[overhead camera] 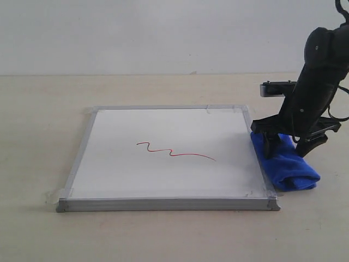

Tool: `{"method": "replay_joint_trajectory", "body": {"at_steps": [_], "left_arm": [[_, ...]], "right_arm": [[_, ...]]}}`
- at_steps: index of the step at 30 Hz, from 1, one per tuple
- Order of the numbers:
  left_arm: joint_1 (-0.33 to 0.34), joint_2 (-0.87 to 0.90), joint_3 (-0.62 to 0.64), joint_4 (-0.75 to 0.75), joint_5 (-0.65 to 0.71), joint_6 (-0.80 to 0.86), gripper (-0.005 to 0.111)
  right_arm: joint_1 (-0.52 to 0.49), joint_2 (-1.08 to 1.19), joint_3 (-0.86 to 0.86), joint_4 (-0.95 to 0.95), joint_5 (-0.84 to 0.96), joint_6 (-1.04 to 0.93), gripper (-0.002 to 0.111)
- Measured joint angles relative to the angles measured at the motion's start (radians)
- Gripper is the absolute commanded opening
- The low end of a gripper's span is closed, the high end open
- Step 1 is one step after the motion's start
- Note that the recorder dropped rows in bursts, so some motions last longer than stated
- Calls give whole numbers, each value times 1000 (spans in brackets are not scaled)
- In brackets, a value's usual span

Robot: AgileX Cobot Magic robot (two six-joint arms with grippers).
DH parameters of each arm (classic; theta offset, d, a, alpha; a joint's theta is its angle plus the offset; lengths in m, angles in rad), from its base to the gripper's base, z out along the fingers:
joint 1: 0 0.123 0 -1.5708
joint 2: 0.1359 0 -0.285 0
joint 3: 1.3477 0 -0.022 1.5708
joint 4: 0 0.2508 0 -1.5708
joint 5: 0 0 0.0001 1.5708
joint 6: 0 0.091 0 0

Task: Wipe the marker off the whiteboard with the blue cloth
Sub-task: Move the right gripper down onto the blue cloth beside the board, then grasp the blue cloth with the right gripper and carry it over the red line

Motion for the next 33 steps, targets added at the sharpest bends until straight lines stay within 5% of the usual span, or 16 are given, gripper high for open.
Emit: {"method": "replay_joint_trajectory", "body": {"at_steps": [4,8,17,23,33], "left_arm": [[0,0,0,0,0,0,4],[0,0,0,0,0,0,4],[0,0,0,0,0,0,4],[0,0,0,0,0,0,4],[0,0,0,0,0,0,4]], "right_arm": [[0,12,0,0,-9,28,47],[0,12,0,0,-14,42,-1],[0,-4,-100,10,87,-23,0],[35,-93,-235,188,150,-119,0],[433,-59,-237,212,-168,-31,0]]}}
